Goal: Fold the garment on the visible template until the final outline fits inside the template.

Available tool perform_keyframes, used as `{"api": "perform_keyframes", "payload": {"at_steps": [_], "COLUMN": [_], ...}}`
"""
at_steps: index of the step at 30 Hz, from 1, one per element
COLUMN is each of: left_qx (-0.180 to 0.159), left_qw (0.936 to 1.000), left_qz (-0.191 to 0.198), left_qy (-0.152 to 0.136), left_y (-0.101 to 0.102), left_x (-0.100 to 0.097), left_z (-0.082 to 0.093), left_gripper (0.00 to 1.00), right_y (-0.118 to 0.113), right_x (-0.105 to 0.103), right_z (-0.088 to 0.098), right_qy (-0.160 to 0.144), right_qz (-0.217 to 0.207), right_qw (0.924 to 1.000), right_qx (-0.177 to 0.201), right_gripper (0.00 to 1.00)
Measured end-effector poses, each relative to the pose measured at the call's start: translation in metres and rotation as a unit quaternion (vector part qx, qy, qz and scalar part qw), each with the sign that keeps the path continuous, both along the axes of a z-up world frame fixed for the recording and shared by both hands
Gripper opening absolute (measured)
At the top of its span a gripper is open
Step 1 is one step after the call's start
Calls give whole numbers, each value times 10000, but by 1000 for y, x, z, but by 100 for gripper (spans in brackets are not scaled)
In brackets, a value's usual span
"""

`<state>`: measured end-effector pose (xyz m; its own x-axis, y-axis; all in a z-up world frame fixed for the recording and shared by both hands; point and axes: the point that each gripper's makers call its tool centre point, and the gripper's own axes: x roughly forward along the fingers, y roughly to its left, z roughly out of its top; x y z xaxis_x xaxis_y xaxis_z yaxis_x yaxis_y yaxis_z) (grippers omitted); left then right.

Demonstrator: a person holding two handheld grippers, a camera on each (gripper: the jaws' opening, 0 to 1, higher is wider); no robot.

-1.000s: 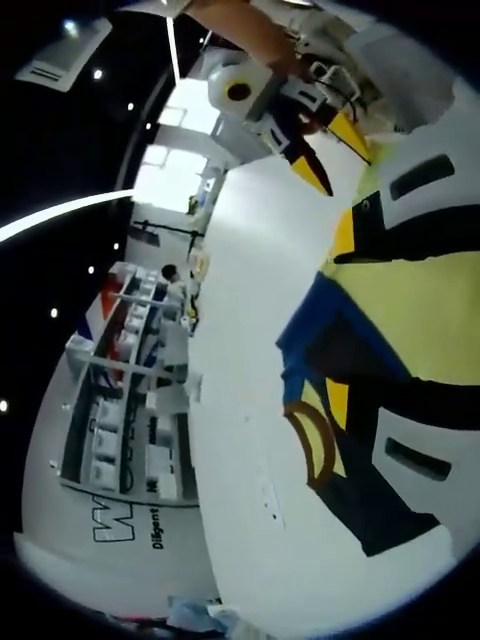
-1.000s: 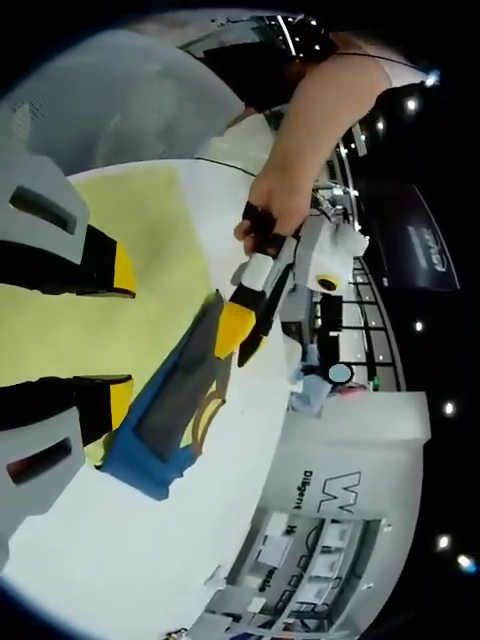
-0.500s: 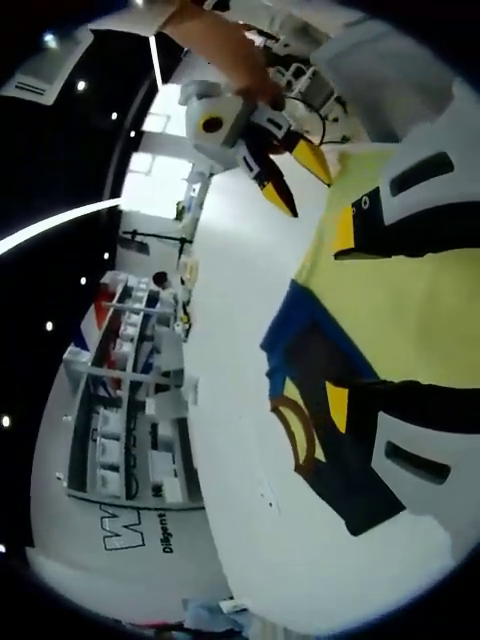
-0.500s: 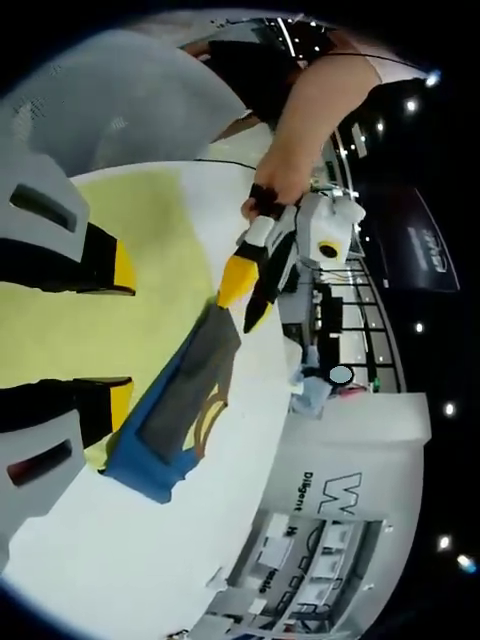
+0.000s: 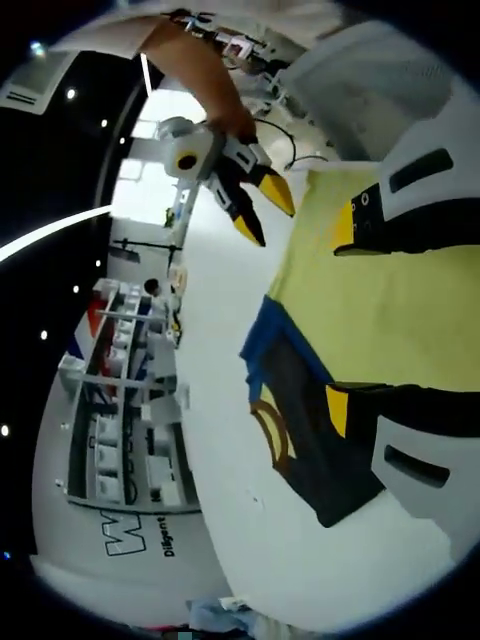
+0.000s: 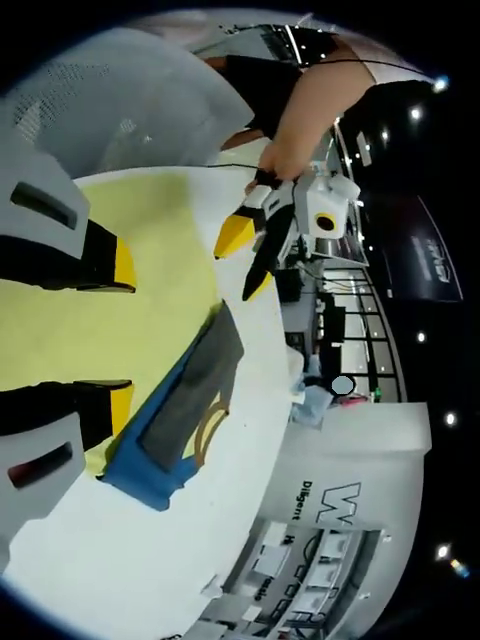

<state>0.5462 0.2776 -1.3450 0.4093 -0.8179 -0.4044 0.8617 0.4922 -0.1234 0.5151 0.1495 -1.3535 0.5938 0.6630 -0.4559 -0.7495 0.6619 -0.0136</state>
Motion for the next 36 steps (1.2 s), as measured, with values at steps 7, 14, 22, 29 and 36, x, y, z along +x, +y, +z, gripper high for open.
{"api": "perform_keyframes", "payload": {"at_steps": [7,14,22,29,36], "left_qx": [173,460,757,1030,1291], "left_qw": [9998,9985,9953,9912,9863], "left_qz": [-74,-273,-558,-776,-958], "left_qy": [91,124,224,305,370], "left_y": [24,44,58,66,76], "left_x": [-25,-49,-72,-88,-99], "left_z": [-13,-25,-41,-57,-72], "left_gripper": [49,49,48,47,45], "right_y": [-4,-5,-9,-20,-39], "right_x": [-8,-20,-39,-62,-84], "right_z": [-6,-13,-27,-46,-65], "right_qy": [61,104,276,488,686], "right_qz": [105,264,495,725,876], "right_qw": [9999,9996,9982,9953,9915], "right_qx": [-16,-89,-183,-418,-674], "right_gripper": [31,33,34,33,30]}}
